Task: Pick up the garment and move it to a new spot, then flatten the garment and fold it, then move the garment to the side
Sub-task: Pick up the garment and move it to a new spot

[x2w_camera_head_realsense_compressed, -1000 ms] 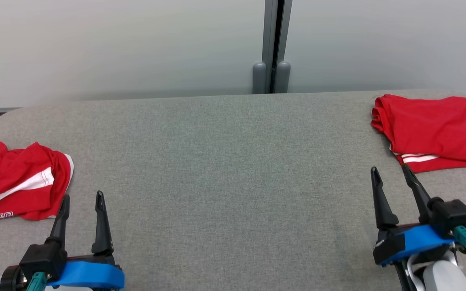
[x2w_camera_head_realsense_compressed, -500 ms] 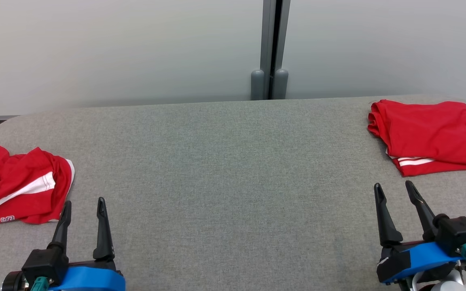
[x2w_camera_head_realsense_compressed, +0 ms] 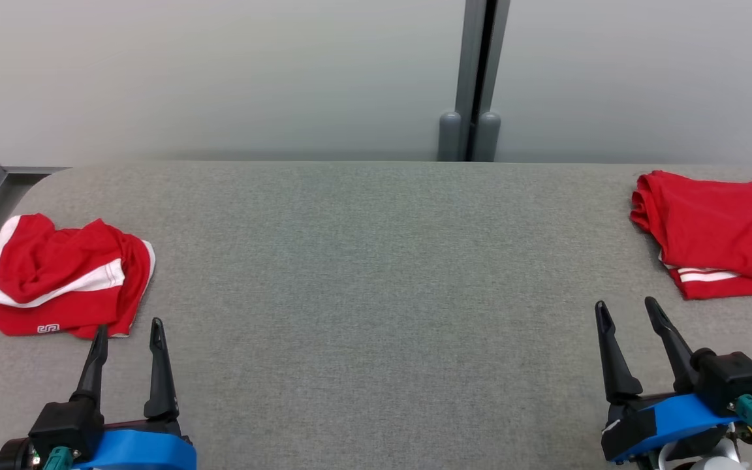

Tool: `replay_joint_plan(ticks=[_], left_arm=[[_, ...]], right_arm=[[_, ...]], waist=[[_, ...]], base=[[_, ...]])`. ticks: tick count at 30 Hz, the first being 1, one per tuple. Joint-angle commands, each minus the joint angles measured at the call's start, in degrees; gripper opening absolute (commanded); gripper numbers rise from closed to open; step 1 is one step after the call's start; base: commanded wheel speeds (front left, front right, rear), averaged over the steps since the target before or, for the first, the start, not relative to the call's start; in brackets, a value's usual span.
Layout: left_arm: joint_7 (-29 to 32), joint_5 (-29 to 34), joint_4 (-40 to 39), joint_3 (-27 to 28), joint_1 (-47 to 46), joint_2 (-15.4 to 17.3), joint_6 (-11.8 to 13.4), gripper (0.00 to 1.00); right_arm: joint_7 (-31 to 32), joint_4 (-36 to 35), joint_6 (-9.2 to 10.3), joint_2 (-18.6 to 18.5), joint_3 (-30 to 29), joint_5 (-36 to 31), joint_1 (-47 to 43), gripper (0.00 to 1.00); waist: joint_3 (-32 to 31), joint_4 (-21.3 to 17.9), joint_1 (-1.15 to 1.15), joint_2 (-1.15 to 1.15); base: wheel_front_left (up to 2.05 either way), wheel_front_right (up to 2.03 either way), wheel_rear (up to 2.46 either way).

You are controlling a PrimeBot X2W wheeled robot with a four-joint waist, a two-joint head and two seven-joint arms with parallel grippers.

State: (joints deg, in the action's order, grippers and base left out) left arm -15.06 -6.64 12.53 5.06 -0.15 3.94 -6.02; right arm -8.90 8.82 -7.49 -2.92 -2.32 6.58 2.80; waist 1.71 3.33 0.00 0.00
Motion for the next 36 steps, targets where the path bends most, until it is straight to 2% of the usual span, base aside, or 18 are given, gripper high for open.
replay_joint_plan(ticks=[1,17,21,27,36], left_arm=[[-0.2,-0.2,-0.1,0.2,-0.5,0.4,0.2,1.0],[-0.1,-0.8,-1.1,1.8,0.1,1.8,1.5,1.0],[-0.1,-1.2,-1.5,2.6,0.5,2.3,1.8,1.0],[-0.2,-1.4,-1.8,2.8,0.8,2.6,1.9,1.0],[-0.2,-1.9,-1.4,2.9,0.5,2.5,2.4,1.0]], right_arm=[[-0.1,0.1,0.0,0.0,0.0,0.3,-0.2,1.0],[-0.2,2.3,0.0,0.0,2.0,0.8,1.6,1.0],[-0.4,2.6,0.0,0.0,2.6,1.1,1.8,1.0],[-0.5,3.2,0.0,0.0,3.0,1.0,1.8,1.0],[-0.4,3.5,0.0,0.0,3.4,0.9,2.2,1.0]], waist=[[0.3,0.6,0.0,0.0],[0.7,13.6,0.0,0.0],[0.8,15.7,0.0,0.0],[0.8,17.7,0.0,0.0],[1.0,17.3,0.0,0.0]], base=[[0.0,0.0,0.0],[0.0,0.0,0.0],[0.0,0.0,0.0],[0.0,0.0,0.0],[0.0,0.0,0.0]])
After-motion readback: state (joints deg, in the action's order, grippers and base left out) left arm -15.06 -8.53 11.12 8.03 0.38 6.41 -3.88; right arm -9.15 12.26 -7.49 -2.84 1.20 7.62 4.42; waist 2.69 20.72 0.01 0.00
